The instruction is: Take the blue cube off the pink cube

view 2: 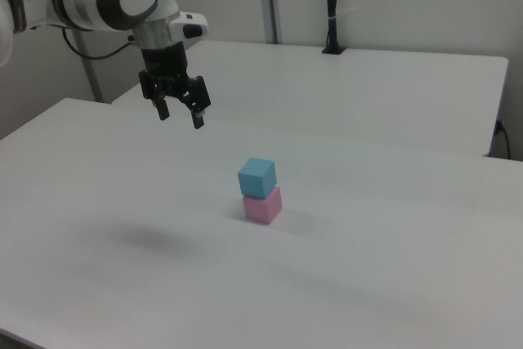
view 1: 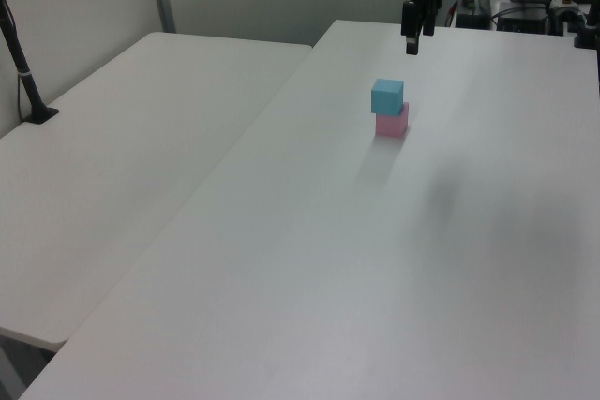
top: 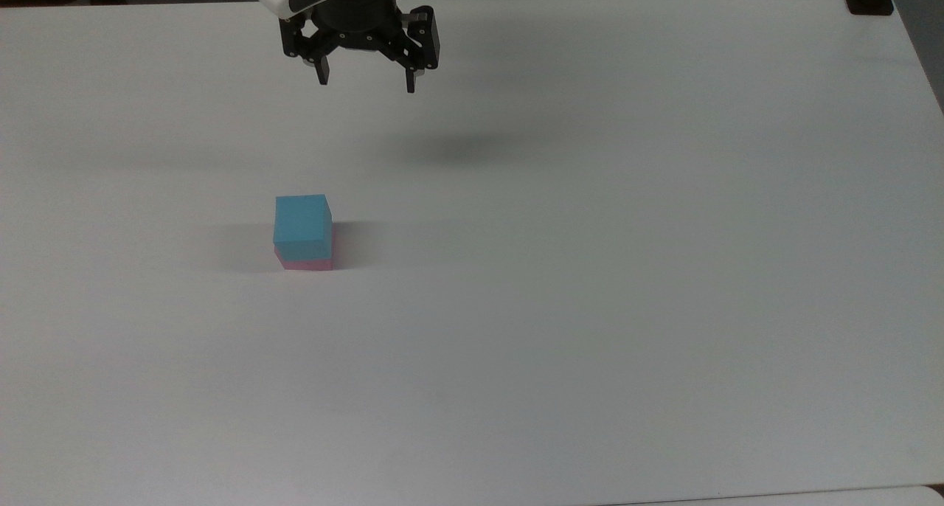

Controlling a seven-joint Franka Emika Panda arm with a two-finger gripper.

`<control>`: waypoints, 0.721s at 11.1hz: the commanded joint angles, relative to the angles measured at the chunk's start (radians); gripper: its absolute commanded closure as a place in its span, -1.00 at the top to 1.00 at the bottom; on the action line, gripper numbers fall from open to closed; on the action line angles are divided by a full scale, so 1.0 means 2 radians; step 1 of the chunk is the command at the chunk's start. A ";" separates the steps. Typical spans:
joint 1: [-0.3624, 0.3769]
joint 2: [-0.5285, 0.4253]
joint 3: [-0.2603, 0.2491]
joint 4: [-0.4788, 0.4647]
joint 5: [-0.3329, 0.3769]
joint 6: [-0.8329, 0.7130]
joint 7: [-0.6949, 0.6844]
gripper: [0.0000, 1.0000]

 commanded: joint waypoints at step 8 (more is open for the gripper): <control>-0.007 -0.005 -0.010 -0.012 -0.001 0.022 -0.029 1.00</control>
